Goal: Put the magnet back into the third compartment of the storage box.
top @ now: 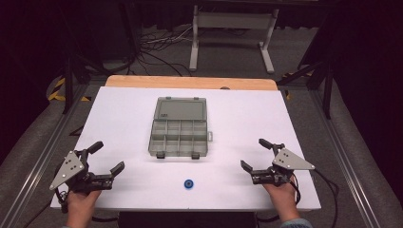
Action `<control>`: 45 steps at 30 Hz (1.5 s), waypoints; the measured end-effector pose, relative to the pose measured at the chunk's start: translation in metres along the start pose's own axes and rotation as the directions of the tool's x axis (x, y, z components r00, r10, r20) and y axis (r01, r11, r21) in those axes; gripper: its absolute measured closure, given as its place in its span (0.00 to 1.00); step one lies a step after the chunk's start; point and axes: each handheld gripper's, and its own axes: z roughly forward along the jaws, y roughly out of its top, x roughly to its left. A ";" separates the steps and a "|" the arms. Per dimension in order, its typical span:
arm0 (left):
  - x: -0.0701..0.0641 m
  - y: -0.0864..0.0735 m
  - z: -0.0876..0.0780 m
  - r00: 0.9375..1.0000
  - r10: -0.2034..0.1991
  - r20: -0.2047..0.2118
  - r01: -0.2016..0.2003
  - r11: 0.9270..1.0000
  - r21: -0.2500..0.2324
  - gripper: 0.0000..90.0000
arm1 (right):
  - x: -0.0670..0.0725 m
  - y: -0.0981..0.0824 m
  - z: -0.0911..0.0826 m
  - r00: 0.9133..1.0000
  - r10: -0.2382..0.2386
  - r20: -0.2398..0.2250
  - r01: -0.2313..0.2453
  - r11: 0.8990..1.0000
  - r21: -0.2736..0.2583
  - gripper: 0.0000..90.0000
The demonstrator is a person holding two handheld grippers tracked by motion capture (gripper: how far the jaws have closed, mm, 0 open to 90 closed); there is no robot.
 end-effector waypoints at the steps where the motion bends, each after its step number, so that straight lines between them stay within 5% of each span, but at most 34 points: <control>1: -0.001 0.000 0.001 1.000 -0.001 0.004 0.001 1.000 -0.003 0.01 | 0.000 0.000 0.000 1.000 0.005 0.002 -0.005 1.000 0.000 0.03; 29: -0.001 0.000 0.001 1.000 0.003 0.024 -0.004 1.000 0.002 0.00 | 0.001 0.005 -0.001 1.000 0.010 -0.001 -0.010 1.000 -0.020 0.03; 45: -0.001 0.000 0.001 1.000 0.004 0.021 -0.004 1.000 0.013 0.00 | 0.026 0.025 0.029 0.995 0.002 -0.102 -0.005 0.999 -0.035 0.03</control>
